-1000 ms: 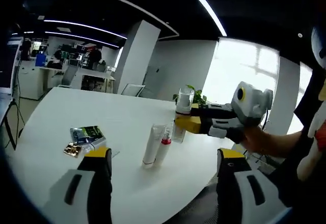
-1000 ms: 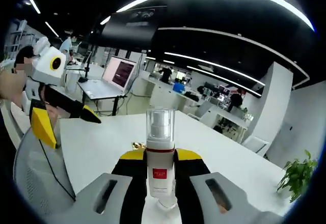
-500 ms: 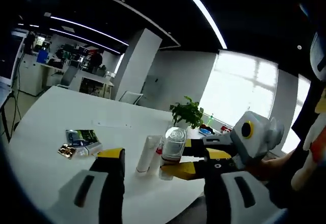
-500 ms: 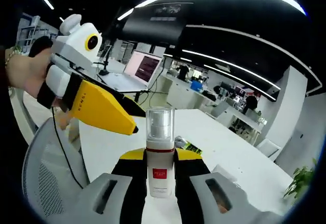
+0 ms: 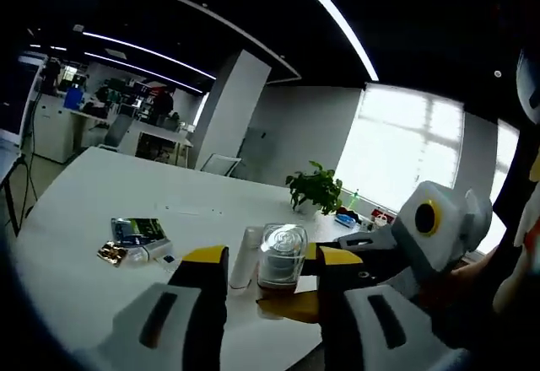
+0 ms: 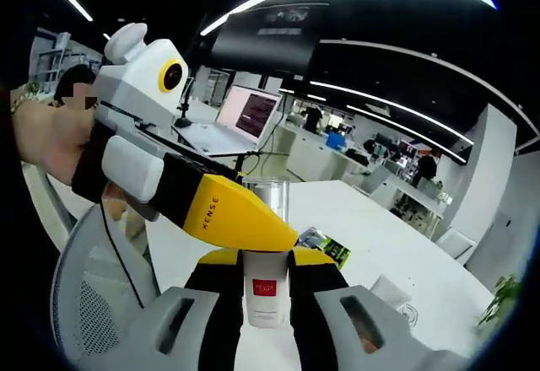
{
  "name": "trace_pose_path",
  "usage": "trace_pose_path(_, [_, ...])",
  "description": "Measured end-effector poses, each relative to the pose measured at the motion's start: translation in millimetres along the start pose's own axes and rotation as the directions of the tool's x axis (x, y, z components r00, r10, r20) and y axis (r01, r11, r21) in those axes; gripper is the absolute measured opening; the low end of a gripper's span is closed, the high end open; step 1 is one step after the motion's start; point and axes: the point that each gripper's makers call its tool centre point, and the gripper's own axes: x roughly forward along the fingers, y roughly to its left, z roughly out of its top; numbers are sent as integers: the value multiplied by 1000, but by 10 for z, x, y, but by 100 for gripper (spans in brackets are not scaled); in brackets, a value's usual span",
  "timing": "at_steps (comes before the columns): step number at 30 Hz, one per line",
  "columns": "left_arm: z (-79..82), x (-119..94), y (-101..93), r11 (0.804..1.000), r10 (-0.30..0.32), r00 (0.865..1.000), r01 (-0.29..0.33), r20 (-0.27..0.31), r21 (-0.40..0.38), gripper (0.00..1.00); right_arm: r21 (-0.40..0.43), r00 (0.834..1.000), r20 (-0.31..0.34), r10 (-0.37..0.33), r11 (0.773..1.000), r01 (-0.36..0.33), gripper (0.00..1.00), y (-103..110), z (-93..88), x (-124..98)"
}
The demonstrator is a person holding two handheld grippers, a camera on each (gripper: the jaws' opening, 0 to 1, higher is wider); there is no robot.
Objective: Arrange the skincare products in the storage area until every visible bottle or jar stands upright without overlapping.
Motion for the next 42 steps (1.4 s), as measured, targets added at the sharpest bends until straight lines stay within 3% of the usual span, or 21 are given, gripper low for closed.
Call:
trace_pose_path(15, [-4,-3,11,999,-6,1000,6,-1,37,19,21,1000,-7,1,1000,-1,20,6,17,-6])
trace_pose_path(22, [36,12,-39,997,-37,999,37,4,71,14,24,1000,-8,0,1000,0,20,-12,38,-20])
trace_pose_path(29, [136,-24,-25,994,-106,994,106,-17,-9,14,80,996,64,69,994,-74,21,3,147,-78])
trace_pose_path(32, [167,-32,-97,987,-157,986,158,-48,6,14,97,986,95,137,984,-146,22,32,176,-127])
trace_pose_path(39, [297,-42,-224,959,-258,961,267,-102,91,14,86,965,63,255,962,-260,24,7,46,-270])
trace_pose_path(42, [288,-39,-294,925,-286,941,321,-182,204,14,69,943,78,323,942,-328,23,24,80,-355])
